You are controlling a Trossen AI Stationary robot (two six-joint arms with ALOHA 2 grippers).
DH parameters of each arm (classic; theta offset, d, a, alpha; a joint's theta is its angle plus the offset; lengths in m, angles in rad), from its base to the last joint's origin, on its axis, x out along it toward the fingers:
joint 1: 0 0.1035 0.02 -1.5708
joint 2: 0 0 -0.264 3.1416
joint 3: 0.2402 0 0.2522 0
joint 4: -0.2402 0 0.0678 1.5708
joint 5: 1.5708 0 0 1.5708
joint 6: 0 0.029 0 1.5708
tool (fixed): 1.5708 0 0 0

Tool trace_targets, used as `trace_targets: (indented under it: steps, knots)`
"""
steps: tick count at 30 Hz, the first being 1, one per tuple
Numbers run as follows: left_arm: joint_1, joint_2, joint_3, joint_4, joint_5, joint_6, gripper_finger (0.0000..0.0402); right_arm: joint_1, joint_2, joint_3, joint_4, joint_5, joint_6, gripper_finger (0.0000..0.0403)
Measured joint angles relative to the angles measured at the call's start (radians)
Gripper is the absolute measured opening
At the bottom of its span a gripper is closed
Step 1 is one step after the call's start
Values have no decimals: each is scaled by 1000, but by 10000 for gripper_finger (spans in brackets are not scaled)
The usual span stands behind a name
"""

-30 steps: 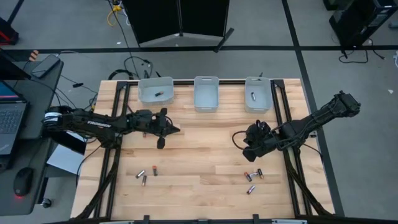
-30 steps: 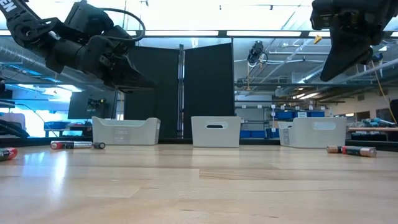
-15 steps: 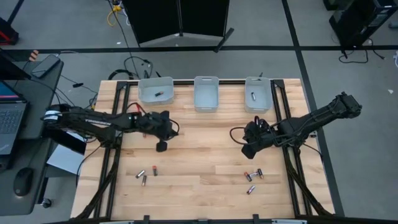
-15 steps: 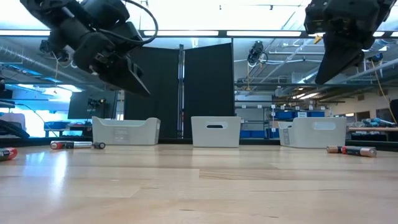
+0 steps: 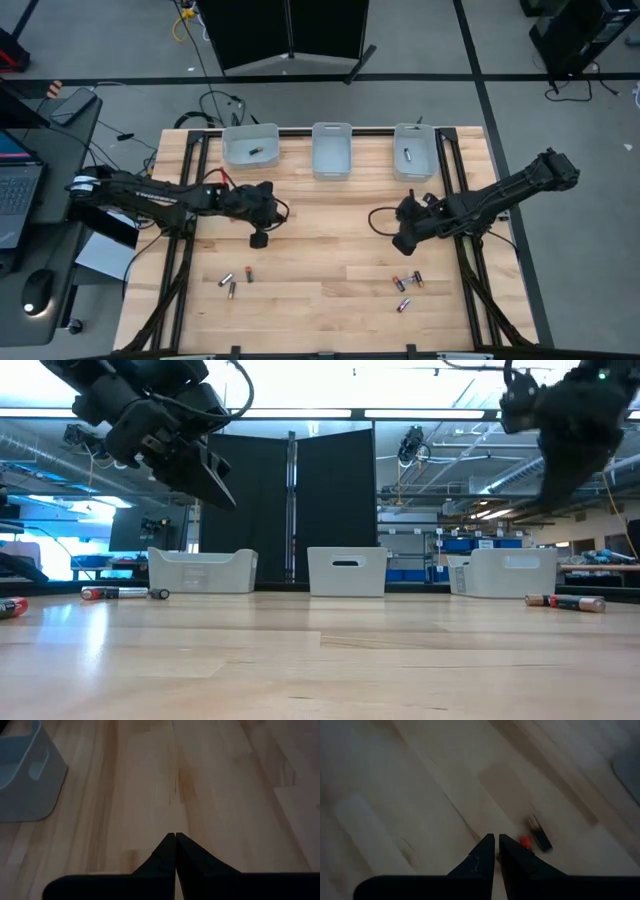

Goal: Sort batteries
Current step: Put the black orange battery into the middle bin

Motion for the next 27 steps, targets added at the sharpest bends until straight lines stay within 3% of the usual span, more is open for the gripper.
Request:
trace_targets:
  steps: [9,15,20,27]
  knots:
    - [0,0,-83,174,0,-37,14,-5,190,0,-70,-78,5,44]
    - [0,0,-94,184,0,-53,14,-42,275,0,-131,-143,-20,85]
    - [0,0,-94,184,0,-53,14,-85,261,-5,-134,-169,-103,109]
    - [0,0,-94,181,0,-52,14,-74,128,-93,8,-255,-81,97]
